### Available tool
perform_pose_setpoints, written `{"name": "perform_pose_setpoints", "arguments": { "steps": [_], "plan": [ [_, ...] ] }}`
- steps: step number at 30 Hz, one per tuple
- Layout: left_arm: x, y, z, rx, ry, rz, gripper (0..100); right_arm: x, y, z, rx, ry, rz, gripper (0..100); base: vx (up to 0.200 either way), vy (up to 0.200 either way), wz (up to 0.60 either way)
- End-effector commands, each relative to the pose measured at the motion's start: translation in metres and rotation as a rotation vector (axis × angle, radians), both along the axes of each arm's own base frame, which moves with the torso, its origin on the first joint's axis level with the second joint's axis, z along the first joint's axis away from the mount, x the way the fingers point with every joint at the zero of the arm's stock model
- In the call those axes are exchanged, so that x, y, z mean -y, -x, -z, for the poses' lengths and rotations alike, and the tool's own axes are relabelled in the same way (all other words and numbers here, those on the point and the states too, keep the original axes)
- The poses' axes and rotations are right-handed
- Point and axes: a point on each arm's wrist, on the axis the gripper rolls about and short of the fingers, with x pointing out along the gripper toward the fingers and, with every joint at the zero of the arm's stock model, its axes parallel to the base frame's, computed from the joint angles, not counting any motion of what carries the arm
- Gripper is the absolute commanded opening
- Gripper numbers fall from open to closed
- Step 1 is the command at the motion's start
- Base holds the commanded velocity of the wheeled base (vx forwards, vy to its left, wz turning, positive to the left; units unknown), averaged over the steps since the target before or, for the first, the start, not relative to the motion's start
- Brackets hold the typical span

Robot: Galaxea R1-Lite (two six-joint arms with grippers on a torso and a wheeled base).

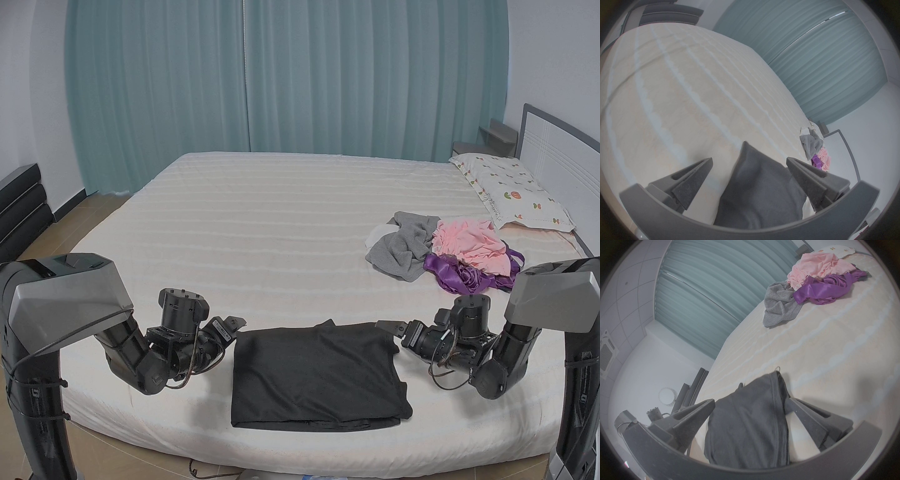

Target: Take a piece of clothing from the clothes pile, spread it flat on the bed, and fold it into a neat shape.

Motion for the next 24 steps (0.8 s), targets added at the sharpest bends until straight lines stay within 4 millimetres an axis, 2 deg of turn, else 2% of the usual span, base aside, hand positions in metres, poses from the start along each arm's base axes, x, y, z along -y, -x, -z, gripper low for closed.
{"name": "perform_pose_setpoints", "arguments": {
  "steps": [1, 5, 6, 8, 15, 20, 21, 24],
  "plan": [
    [0.01, -0.027, 0.006, 0.04, -0.062, 0.047, 100, -0.01, -0.039, 0.009, -0.001, 0.026, 0.054, 100, 0.0, 0.0, 0.0],
    [0.017, -0.043, 0.014, 0.048, -0.072, 0.053, 100, -0.019, -0.049, 0.02, -0.029, 0.046, 0.049, 100, 0.0, 0.0, 0.0],
    [0.02, -0.052, 0.021, 0.046, -0.072, 0.051, 100, -0.023, -0.055, 0.028, -0.035, 0.056, 0.055, 100, 0.0, 0.0, 0.0],
    [0.022, -0.059, 0.027, 0.052, -0.074, 0.046, 100, -0.022, -0.06, 0.03, -0.028, 0.06, 0.069, 100, 0.0, 0.0, 0.0],
    [0.018, -0.066, 0.028, 0.064, -0.068, 0.027, 100, -0.021, -0.062, 0.029, -0.023, 0.064, 0.073, 100, 0.0, 0.0, 0.0],
    [0.014, -0.064, 0.028, 0.053, -0.065, 0.013, 100, -0.024, -0.066, 0.026, -0.006, 0.057, 0.073, 100, 0.0, 0.0, 0.0],
    [0.013, -0.064, 0.028, 0.049, -0.057, 0.006, 100, -0.023, -0.066, 0.026, -0.005, 0.058, 0.077, 0, 0.0, 0.0, 0.0],
    [0.013, -0.062, 0.027, 0.042, -0.043, -0.005, 100, -0.022, -0.067, 0.025, 0.003, 0.06, 0.09, 0, 0.0, 0.0, 0.0]
  ]
}}
